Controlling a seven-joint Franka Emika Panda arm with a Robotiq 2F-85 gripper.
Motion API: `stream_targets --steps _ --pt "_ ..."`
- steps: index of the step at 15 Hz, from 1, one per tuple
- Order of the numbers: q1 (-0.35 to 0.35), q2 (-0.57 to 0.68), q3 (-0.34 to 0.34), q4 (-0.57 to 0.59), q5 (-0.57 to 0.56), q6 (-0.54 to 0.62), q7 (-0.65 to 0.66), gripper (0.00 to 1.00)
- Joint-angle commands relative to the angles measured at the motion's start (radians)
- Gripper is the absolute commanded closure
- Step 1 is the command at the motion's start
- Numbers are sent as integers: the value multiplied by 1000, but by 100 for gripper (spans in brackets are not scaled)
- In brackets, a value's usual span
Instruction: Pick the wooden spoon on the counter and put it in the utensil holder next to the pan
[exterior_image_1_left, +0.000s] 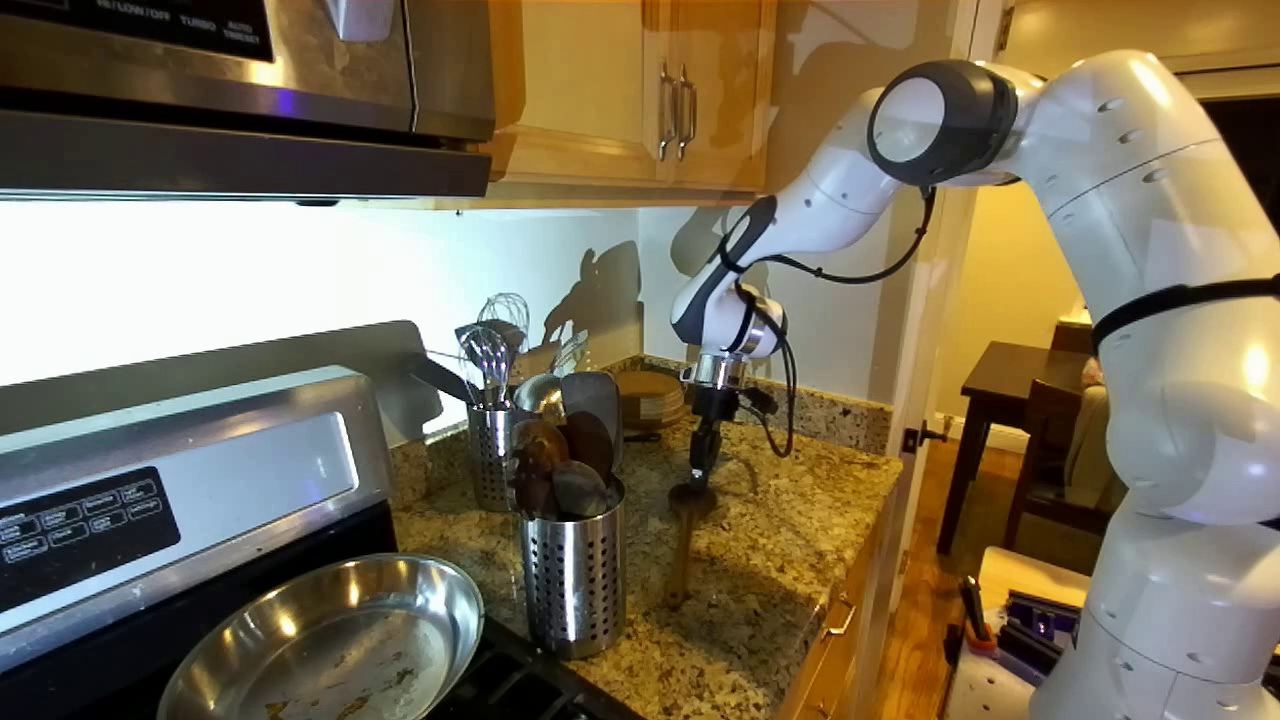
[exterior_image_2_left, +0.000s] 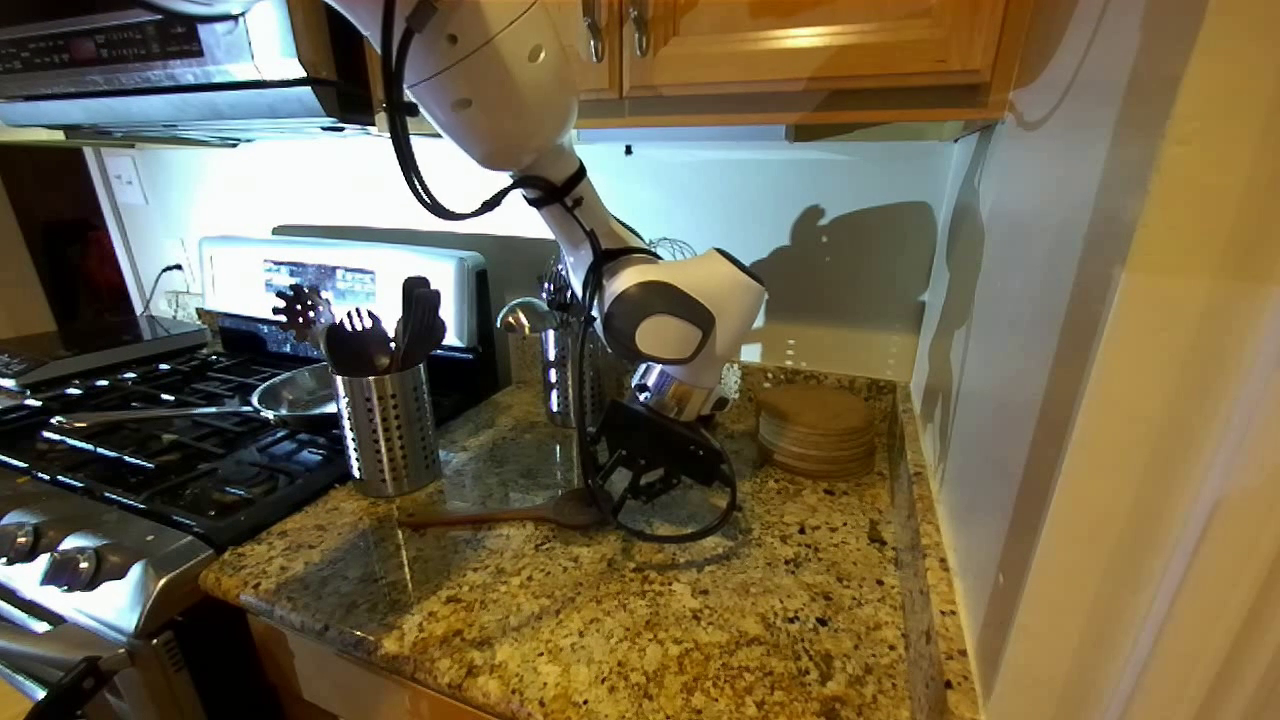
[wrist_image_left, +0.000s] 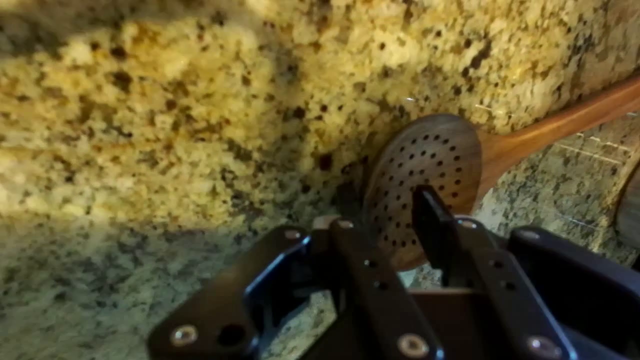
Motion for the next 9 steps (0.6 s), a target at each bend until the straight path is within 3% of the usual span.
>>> stream_targets --steps 1,4,5,9 --pt "-31 3 10 15 16 -39 -20 91" --pt "-45 1 9 15 27 -44 -23 96" --pt "-48 1 7 15 31 -47 -21 92" --pt "-66 -20 -11 -1 37 -31 -7 92"
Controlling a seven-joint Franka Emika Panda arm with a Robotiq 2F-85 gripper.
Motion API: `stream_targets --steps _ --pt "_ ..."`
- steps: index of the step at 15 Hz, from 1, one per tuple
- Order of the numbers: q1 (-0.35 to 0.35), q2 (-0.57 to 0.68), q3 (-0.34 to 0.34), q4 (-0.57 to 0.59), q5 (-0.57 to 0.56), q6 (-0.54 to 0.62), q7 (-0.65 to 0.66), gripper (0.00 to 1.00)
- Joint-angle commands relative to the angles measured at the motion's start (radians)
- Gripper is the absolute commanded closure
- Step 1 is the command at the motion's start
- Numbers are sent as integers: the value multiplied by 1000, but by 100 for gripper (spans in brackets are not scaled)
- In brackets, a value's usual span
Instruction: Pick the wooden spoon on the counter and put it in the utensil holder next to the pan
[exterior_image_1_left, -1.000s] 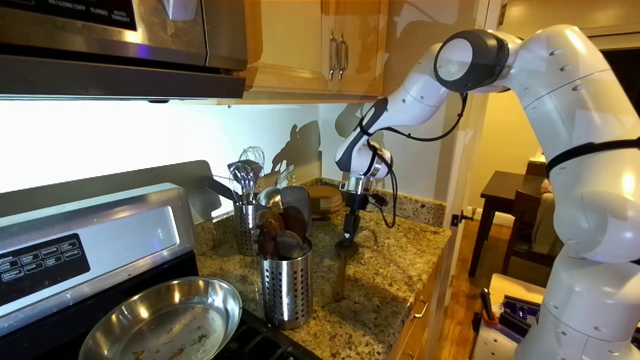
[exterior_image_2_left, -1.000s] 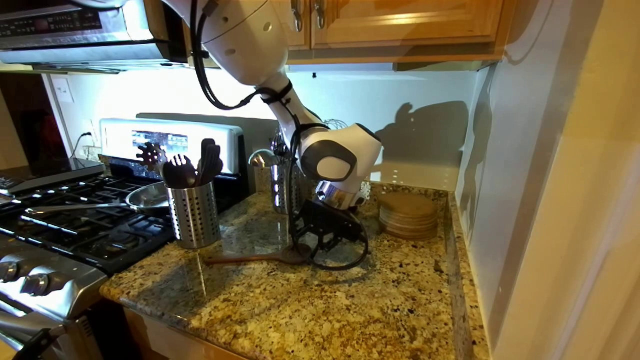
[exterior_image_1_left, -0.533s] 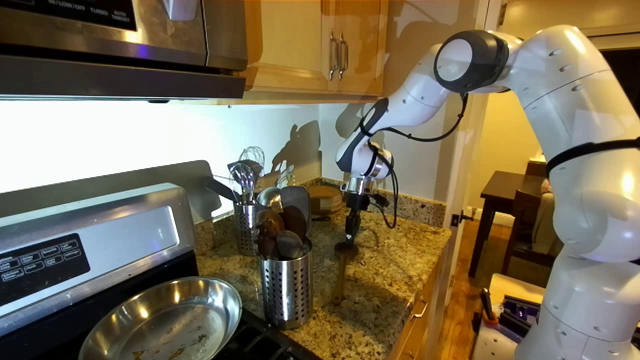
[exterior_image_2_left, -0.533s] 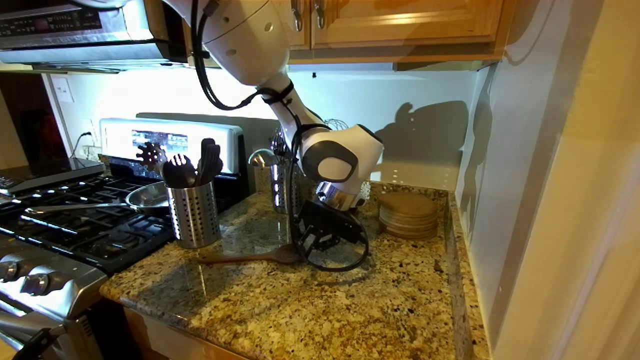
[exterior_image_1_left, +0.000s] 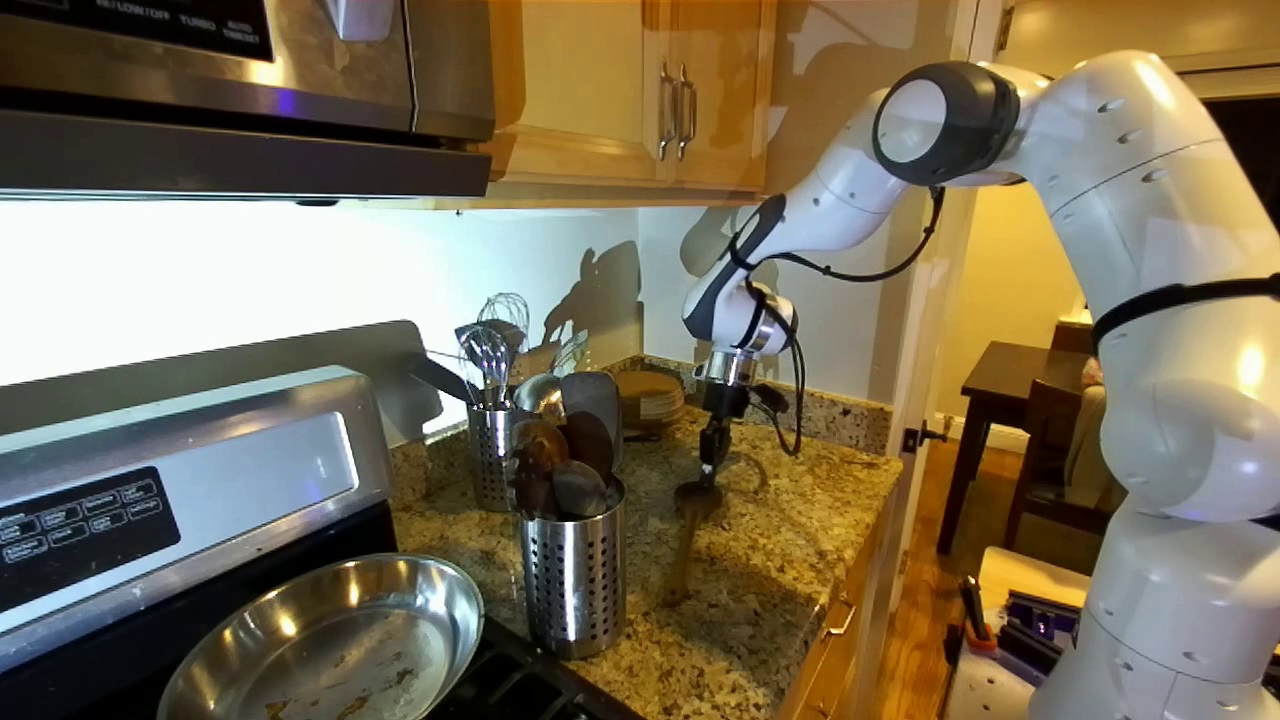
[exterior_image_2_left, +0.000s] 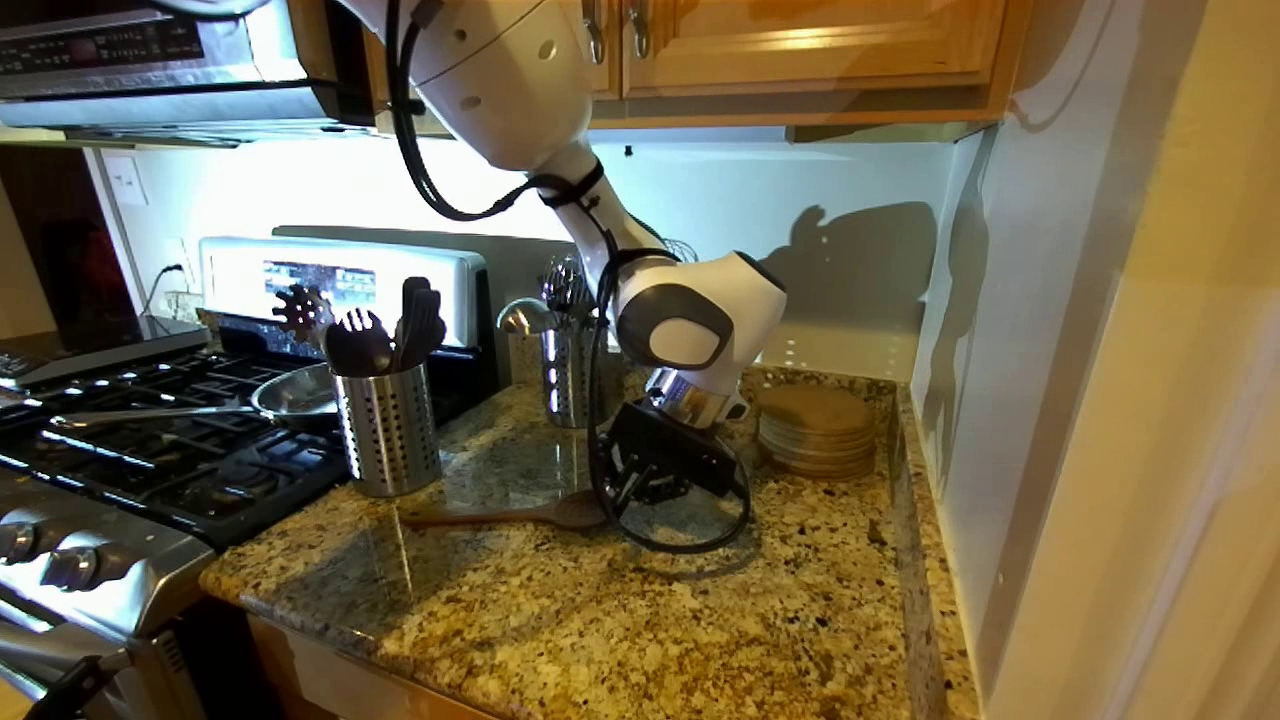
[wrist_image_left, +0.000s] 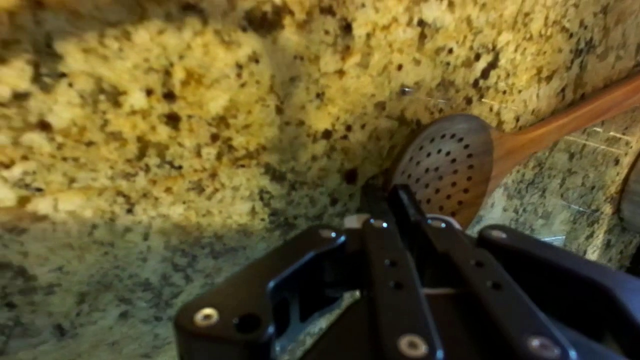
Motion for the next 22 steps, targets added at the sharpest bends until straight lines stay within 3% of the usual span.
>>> stream_targets --steps 1,10,11,14,22 --pt "-25 -29 -21 -17 12 -1 3 92" --pt "-31 -43 -88 -73 -13 25 32 92" --pt "-31 -42 -88 -70 -13 21 32 67" --pt "-26 -42 -85 -59 -23 20 32 58" --pt "-22 -37 -72 -49 -23 -2 25 6"
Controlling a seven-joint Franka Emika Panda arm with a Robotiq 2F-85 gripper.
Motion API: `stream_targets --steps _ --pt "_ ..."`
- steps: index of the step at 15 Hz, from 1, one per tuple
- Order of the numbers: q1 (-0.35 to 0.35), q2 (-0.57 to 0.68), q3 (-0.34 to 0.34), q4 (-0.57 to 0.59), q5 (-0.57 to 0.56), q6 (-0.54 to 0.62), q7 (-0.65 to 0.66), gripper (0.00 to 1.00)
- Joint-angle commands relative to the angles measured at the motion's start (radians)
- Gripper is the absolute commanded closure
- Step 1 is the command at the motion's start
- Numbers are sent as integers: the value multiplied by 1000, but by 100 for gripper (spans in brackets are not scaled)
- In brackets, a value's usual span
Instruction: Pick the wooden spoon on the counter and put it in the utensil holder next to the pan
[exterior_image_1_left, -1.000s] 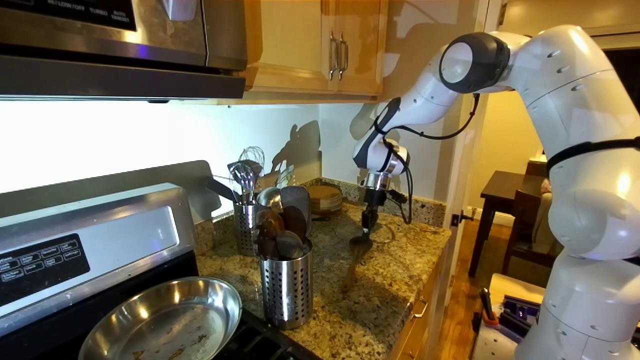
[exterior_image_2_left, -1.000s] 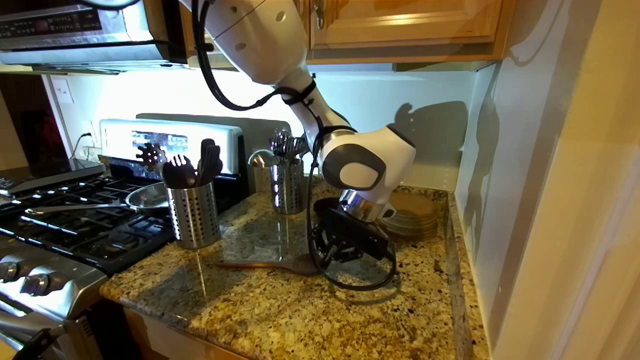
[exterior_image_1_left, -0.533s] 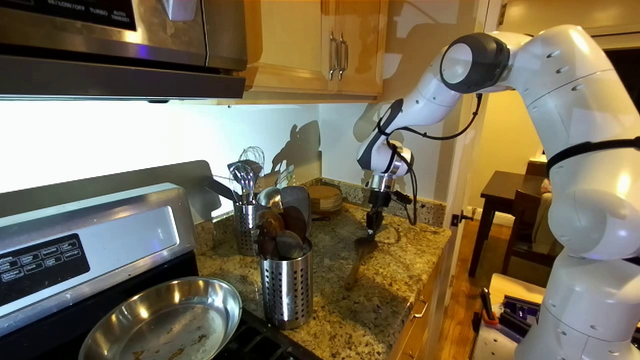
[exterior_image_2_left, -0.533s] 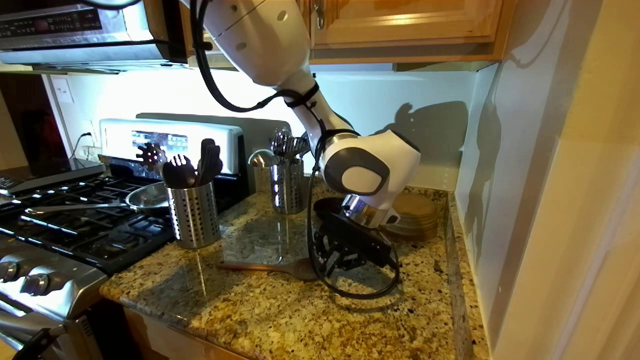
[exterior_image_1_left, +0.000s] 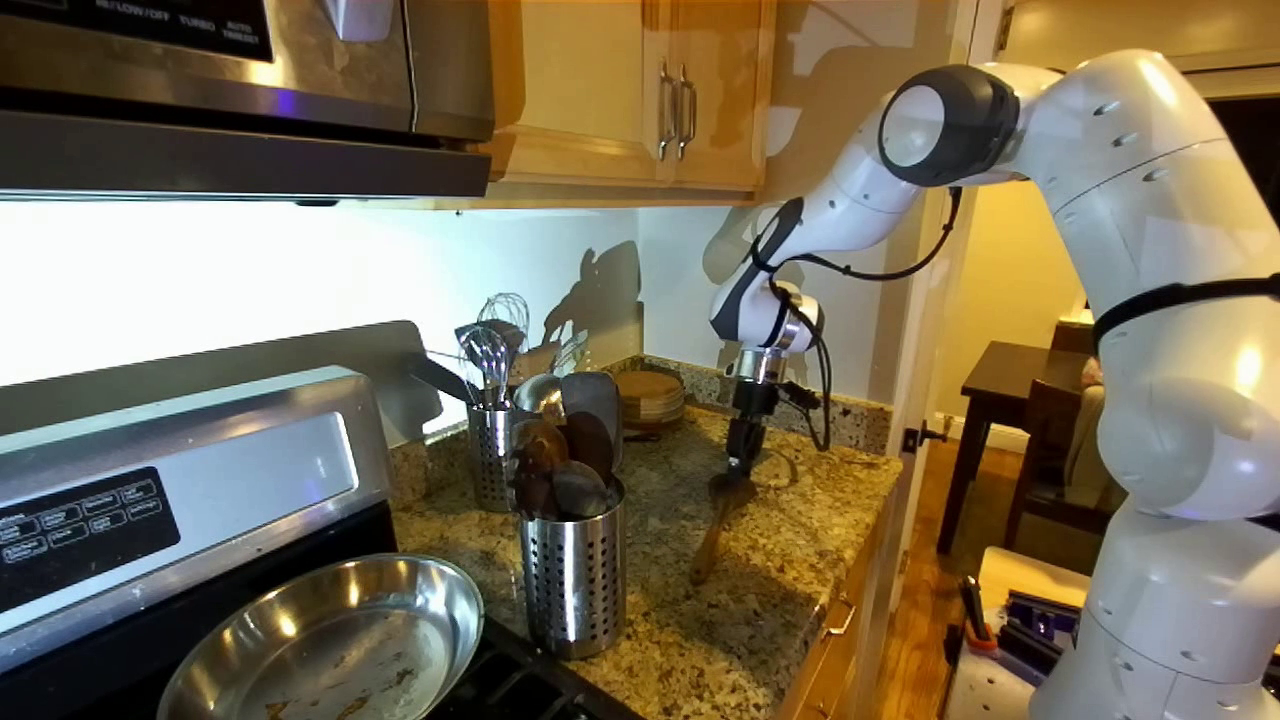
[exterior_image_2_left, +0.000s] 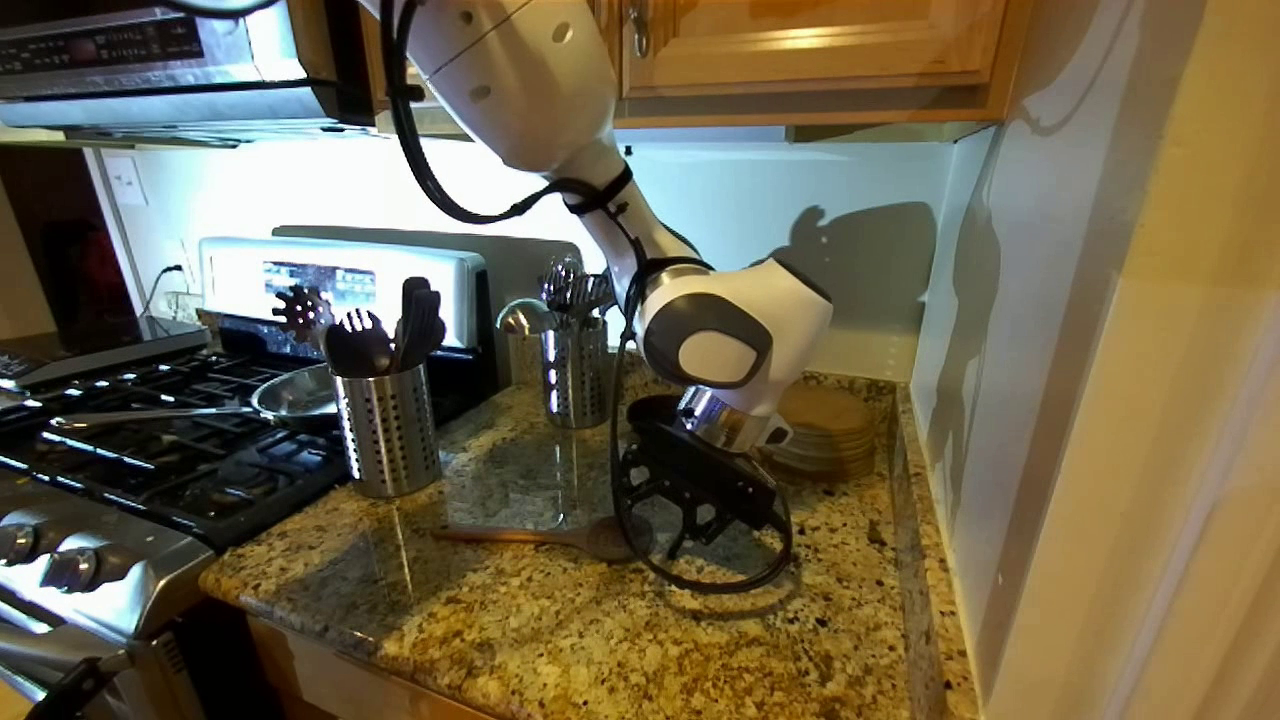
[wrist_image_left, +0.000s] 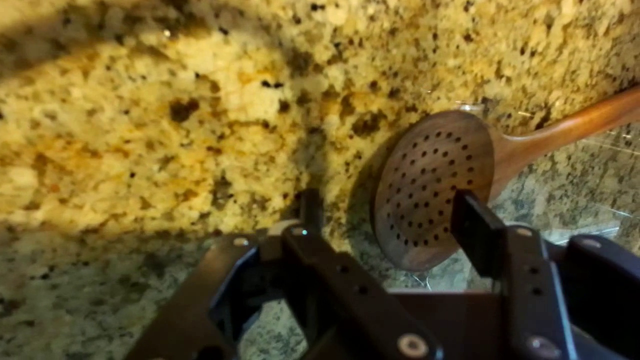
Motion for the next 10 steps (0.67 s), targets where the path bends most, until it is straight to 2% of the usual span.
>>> stream_targets --steps 1,10 --pt "-1 -31 11 -25 -13 -8 13 2" --pt "21 -22 39 -18 -22 -25 11 0"
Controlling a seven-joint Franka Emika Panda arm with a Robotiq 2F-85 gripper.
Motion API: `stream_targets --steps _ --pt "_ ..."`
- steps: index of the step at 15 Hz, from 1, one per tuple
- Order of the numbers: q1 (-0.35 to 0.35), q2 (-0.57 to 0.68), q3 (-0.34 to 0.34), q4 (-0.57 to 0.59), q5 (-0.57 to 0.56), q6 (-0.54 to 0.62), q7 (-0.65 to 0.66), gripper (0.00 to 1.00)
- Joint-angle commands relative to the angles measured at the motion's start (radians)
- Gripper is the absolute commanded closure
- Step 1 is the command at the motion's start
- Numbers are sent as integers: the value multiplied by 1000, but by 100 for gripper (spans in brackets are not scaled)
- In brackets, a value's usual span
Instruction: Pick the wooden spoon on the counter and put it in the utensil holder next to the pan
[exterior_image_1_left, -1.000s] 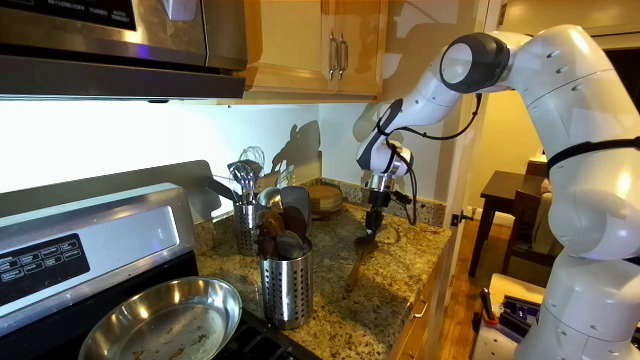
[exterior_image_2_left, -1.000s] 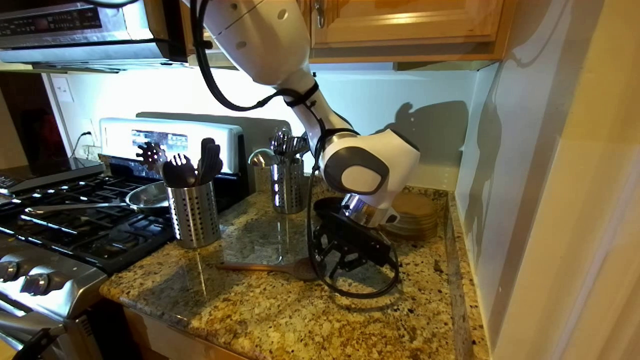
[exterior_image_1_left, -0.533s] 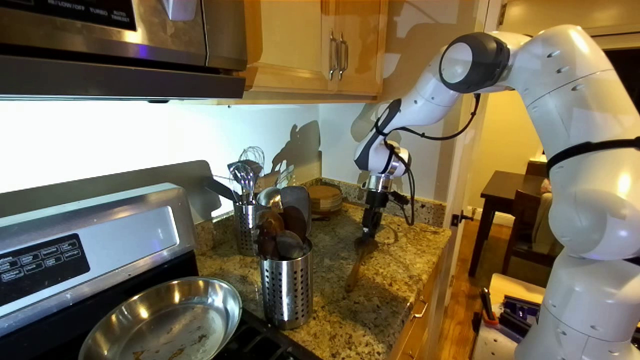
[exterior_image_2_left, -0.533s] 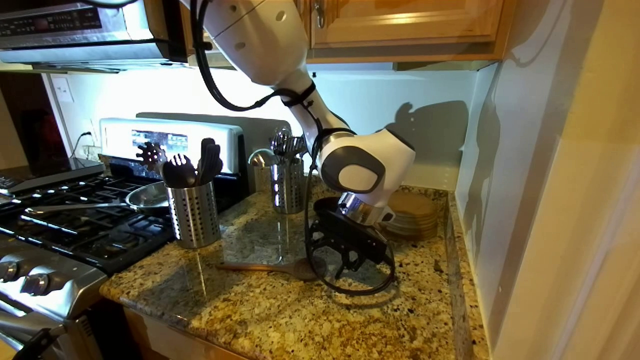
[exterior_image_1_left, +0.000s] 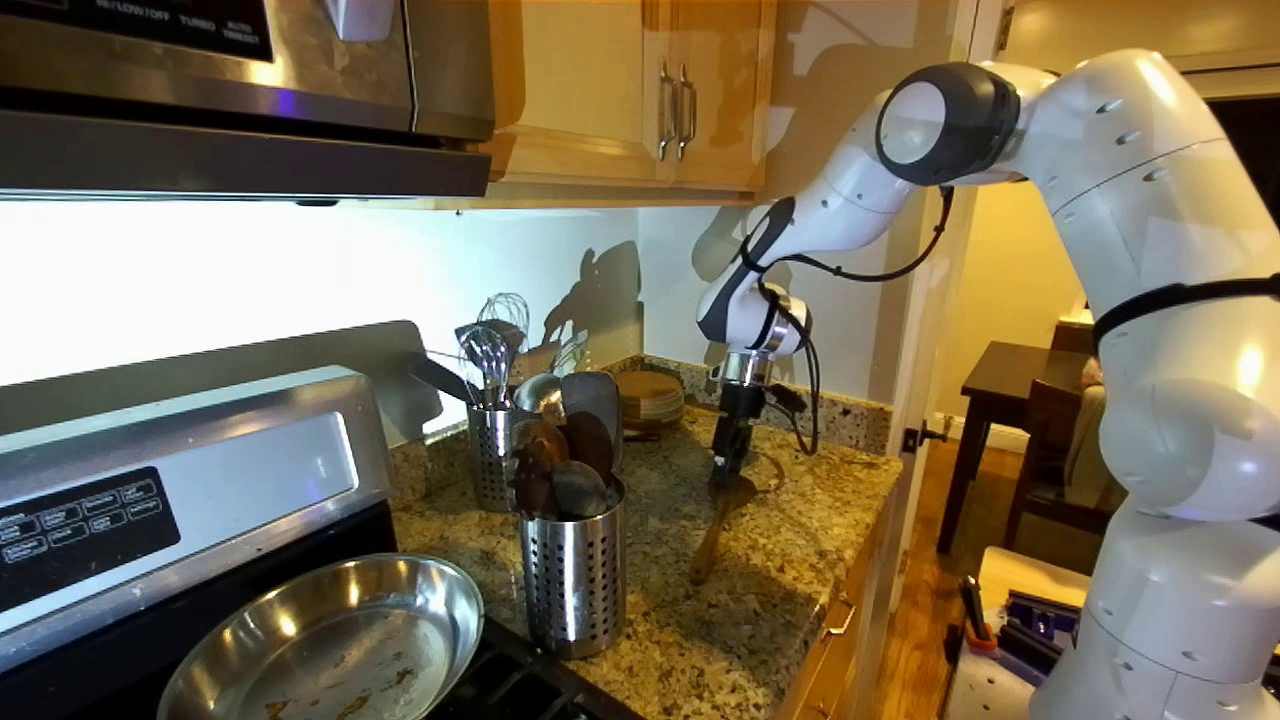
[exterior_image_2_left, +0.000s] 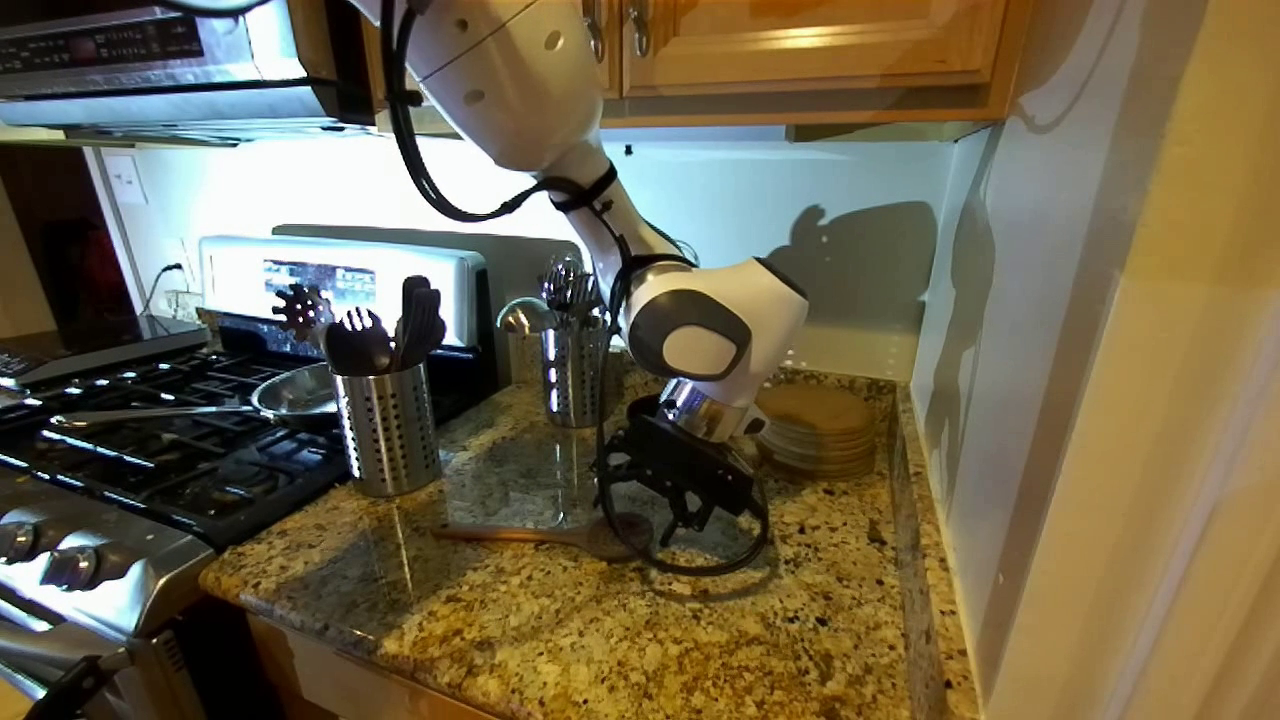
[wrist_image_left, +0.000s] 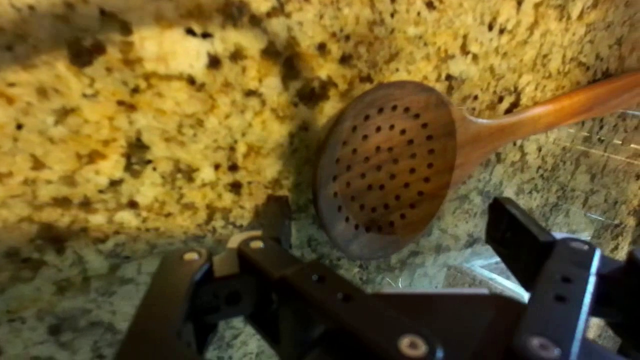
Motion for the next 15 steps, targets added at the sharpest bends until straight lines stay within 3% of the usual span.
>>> stream_targets --steps 1,10,14,15 --pt "7 -21 4 -18 -22 -23 11 0" --pt "0 -21 -9 -22 -24 -25 8 0" --pt "-5 -18 -9 -20 -21 -28 6 14" --pt "-6 -18 -9 -19 -21 -28 6 11"
